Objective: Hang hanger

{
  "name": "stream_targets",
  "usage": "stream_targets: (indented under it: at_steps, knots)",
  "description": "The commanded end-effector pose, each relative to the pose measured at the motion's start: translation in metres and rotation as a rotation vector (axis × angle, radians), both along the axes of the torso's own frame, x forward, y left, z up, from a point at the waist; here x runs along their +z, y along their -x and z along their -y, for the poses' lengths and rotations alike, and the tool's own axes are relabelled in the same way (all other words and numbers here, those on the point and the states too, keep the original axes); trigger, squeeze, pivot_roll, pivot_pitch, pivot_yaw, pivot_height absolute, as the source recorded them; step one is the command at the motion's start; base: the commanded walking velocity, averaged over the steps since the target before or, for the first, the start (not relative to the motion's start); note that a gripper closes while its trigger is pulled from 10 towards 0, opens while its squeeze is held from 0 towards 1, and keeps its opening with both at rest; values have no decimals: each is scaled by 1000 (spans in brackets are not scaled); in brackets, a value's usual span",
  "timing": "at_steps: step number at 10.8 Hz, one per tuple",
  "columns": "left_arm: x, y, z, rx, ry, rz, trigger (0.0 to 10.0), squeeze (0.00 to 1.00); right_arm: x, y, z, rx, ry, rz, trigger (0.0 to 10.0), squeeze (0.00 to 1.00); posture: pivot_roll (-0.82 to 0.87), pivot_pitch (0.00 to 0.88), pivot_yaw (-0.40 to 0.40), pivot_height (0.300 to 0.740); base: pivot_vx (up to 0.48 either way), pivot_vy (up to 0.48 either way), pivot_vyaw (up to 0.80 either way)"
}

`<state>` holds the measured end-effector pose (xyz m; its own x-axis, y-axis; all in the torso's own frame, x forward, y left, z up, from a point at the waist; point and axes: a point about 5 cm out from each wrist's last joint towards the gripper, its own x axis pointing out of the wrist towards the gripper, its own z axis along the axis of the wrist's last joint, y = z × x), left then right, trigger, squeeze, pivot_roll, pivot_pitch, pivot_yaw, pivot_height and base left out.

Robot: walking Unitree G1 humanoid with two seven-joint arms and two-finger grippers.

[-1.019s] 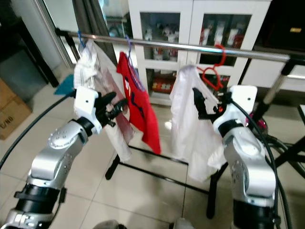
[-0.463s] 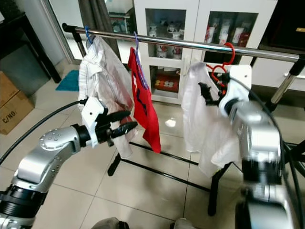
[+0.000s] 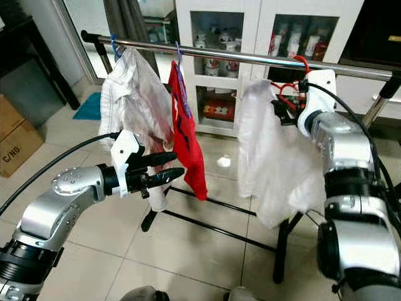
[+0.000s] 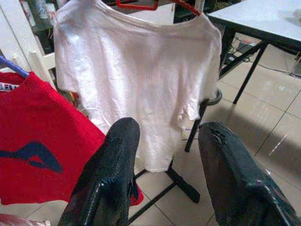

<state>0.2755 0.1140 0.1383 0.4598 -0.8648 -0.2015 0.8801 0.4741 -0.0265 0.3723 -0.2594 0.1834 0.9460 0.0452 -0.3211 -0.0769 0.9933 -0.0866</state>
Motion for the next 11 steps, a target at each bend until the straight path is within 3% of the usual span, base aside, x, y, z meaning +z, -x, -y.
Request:
stream_targets:
  at_steps: [1,3,5,7,9,11]
  knots:
    - [4,0,-1,-11,-12,14,10000,0,4,-3,1,17,28,5,10000,0,-77,0,95,740,0,0,0]
    - [5,0,-1,-12,-11,14,10000,0,12,-1,7,91,22,4,10000,0,-77,0,95,740,0,0,0]
    - [4,0,-1,-20,-13,10,10000,0,14,-2,26,13,30,12,10000,0,-77,0,95,740,0,0,0]
    - [3,-2,3,-49,-12,7,10000,0,4,-7,22,8,21,-33,10000,0,-106,0,130,740,0,0,0]
    - [5,-4,5,-61,-15,8,10000,0,-10,-11,7,59,-13,-94,10000,0,-97,0,131,740,0,0,0]
    - [5,-3,2,-58,-17,10,10000,0,-8,-14,-2,118,-50,-87,10000,0,-87,0,120,740,0,0,0]
